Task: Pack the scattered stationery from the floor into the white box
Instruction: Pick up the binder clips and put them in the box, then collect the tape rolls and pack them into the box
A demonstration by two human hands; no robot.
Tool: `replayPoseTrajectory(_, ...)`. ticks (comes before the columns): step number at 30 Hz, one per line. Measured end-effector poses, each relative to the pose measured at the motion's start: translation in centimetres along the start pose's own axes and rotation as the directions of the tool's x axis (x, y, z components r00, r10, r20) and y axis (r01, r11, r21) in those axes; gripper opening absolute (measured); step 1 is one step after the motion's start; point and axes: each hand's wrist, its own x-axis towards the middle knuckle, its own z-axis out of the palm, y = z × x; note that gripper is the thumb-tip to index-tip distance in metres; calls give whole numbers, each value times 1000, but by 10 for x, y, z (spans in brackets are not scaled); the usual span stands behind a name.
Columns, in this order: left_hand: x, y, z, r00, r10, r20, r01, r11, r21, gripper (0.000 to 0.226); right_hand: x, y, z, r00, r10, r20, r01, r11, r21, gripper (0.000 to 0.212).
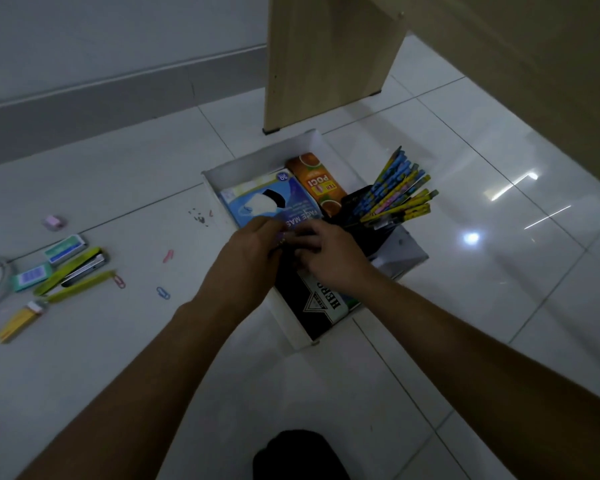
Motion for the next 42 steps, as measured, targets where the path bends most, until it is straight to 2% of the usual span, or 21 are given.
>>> replayPoseTrajectory(5,-15,-13,-7,996,46,-80,-47,999,-8,26,1,-3,12,986,-126,-106,111,984,-142,19)
replayPoseTrajectory(9,-31,-24,-14,990,6,-144,-9,1000,-17,27,6,-4,14,976,-177,-124,145,962,-229,18)
replayPoseTrajectory(15,-62,-43,-23,970,-111,-214,98,993,-69,27,1,-27,22,949,-254,-188,224,960,-165,14)
replayPoseTrajectory(19,-88,-60,-32,942,-218,-255,201,975,-90,25,-1,-59,46,895,-386,-224,359,921,-152,6)
replayPoseTrajectory(21,-106,-70,-37,921,-284,-267,267,958,-100,24,-5,-74,64,883,-437,-170,419,898,-132,6)
replayPoseTrajectory(23,-128,-80,-44,897,-340,-282,322,941,-108,24,-10,-87,86,888,-457,-52,450,886,-107,7)
replayPoseTrajectory(25,-153,-90,-50,870,-392,-298,379,920,-105,25,-17,-94,113,892,-434,127,445,891,-84,9)
replayPoseTrajectory(27,-173,-97,-51,869,-415,-270,406,909,-93,25,-25,-92,133,863,-396,312,445,890,-102,16)
replayPoseTrajectory(29,-198,-102,-50,864,-450,-227,444,893,-79,25,-40,-84,157,784,-347,515,468,876,-121,23)
replayPoseTrajectory(32,-239,-105,-40,854,-489,-178,482,872,-85,25,-68,-64,186,609,-245,754,527,836,-153,30)
replayPoseTrajectory(35,-279,-99,-22,858,-492,-149,488,870,-67,25,-91,-43,201,468,-155,870,597,781,-183,38)
replayPoseTrajectory(37,-302,-92,-10,854,-500,-143,498,866,-55,24,-103,-29,205,347,-79,935,669,719,-188,52)
replayPoseTrajectory(40,-328,-87,-1,853,-502,-140,501,864,-49,24,-118,-9,206,113,31,993,886,450,-114,76)
replayPoseTrajectory(42,-337,-90,-2,848,-508,-150,508,860,-44,24,-123,1,208,-2,35,999,963,268,-8,80)
